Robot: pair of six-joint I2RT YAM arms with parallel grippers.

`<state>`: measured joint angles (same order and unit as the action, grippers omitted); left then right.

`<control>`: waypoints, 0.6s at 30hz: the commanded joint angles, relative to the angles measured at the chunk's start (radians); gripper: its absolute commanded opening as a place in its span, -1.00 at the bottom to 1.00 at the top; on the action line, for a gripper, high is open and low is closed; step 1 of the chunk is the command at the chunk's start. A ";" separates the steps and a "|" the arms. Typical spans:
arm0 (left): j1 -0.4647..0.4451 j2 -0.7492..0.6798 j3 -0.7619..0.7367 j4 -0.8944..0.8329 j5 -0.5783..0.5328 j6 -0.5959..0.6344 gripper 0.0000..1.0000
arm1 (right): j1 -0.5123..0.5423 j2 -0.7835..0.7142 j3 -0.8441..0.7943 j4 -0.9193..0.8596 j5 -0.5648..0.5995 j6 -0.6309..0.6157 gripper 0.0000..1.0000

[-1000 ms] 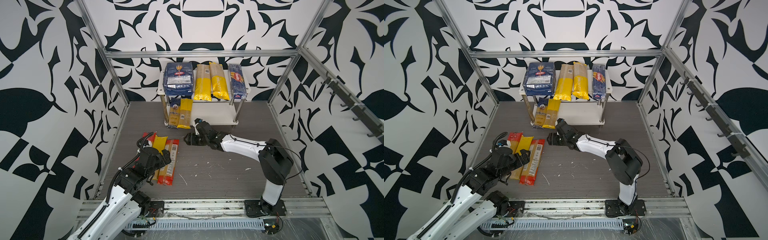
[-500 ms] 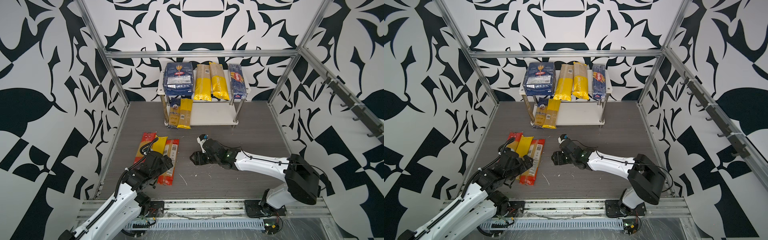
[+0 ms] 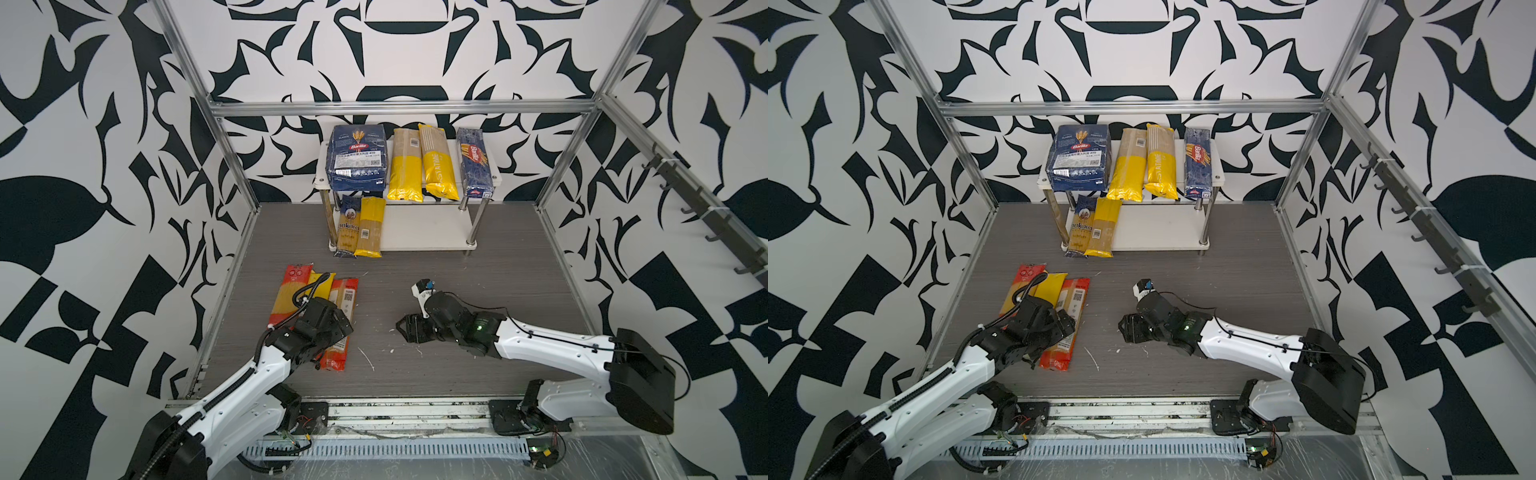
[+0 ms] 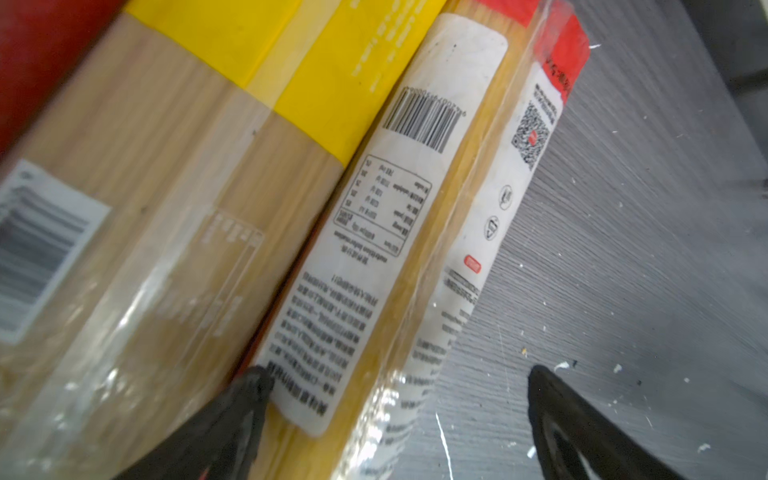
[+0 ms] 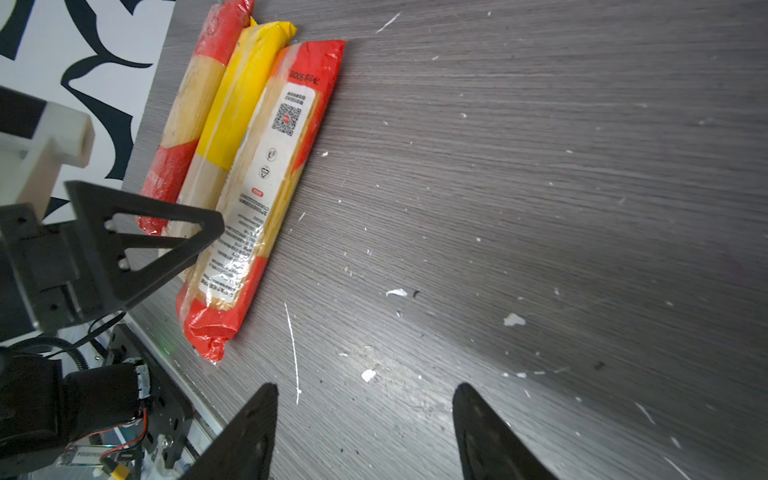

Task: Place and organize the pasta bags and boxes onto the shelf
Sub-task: 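Open the right gripper and withdraw it toward the red-labelled bag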

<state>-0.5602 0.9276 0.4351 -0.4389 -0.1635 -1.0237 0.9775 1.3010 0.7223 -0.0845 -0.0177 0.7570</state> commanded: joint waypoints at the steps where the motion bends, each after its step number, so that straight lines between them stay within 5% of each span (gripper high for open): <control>1: 0.005 0.068 0.002 0.081 0.036 -0.005 0.99 | 0.002 -0.044 -0.010 0.004 0.029 -0.002 0.39; 7: -0.016 0.216 0.014 0.249 0.130 -0.035 0.98 | -0.002 -0.070 -0.036 0.001 0.044 -0.004 0.39; 18: -0.177 0.340 0.180 0.260 0.085 -0.045 0.98 | -0.007 -0.107 -0.057 -0.091 0.091 -0.019 0.46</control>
<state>-0.7158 1.2633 0.5739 -0.1974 -0.0875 -1.0512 0.9749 1.2098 0.6590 -0.1318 0.0334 0.7555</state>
